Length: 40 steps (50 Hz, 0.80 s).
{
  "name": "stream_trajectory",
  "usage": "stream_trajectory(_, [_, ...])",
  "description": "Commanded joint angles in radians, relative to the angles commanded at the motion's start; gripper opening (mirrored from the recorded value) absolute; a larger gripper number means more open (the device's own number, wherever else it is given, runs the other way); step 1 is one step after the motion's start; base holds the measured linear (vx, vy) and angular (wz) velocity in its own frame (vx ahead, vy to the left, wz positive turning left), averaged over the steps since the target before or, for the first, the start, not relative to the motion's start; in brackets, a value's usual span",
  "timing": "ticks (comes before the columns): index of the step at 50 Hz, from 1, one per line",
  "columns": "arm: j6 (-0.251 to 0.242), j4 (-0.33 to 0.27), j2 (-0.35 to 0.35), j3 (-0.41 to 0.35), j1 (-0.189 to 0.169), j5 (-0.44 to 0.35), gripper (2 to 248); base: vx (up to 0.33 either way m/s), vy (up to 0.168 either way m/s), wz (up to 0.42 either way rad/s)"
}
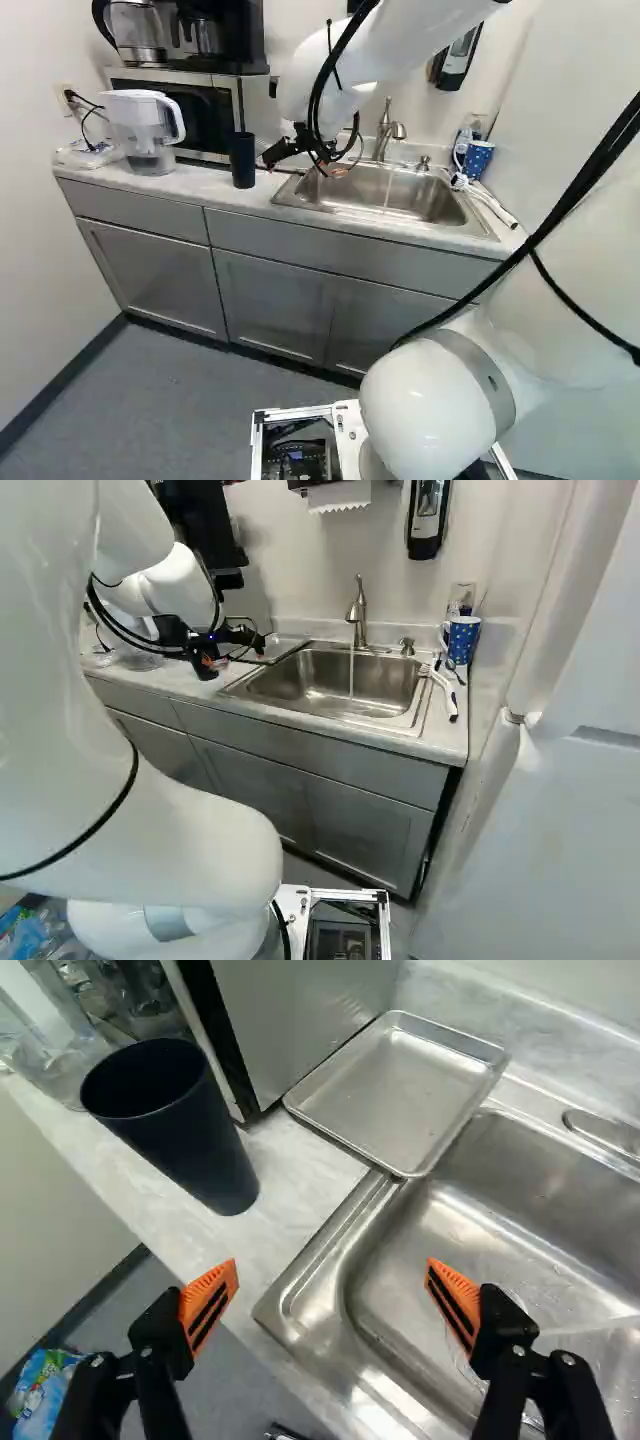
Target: Rinse the cup and place it in the tray
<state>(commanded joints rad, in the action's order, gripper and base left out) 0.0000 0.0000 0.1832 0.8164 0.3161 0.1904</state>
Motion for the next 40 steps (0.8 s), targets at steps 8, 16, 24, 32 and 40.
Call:
stream_trajectory(8, [0.000, 0.000, -0.015, 0.014, 0.027, 0.000, 247, 0.000, 0.000, 0.000])
stream_trajectory(16, [0.000, 0.000, -0.032, 0.029, 0.054, 0.000, 247, 0.000, 0.000, 0.000])
stream_trajectory(24, [0.000, 0.000, -0.049, 0.045, 0.080, 0.000, 247, 0.000, 0.000, 0.000])
stream_trajectory(32, [0.000, 0.000, -0.069, 0.064, 0.105, 0.000, 247, 0.000, 0.000, 0.000])
stream_trajectory(40, [0.000, 0.000, -0.090, 0.084, 0.129, 0.000, 247, 0.000, 0.000, 0.000])
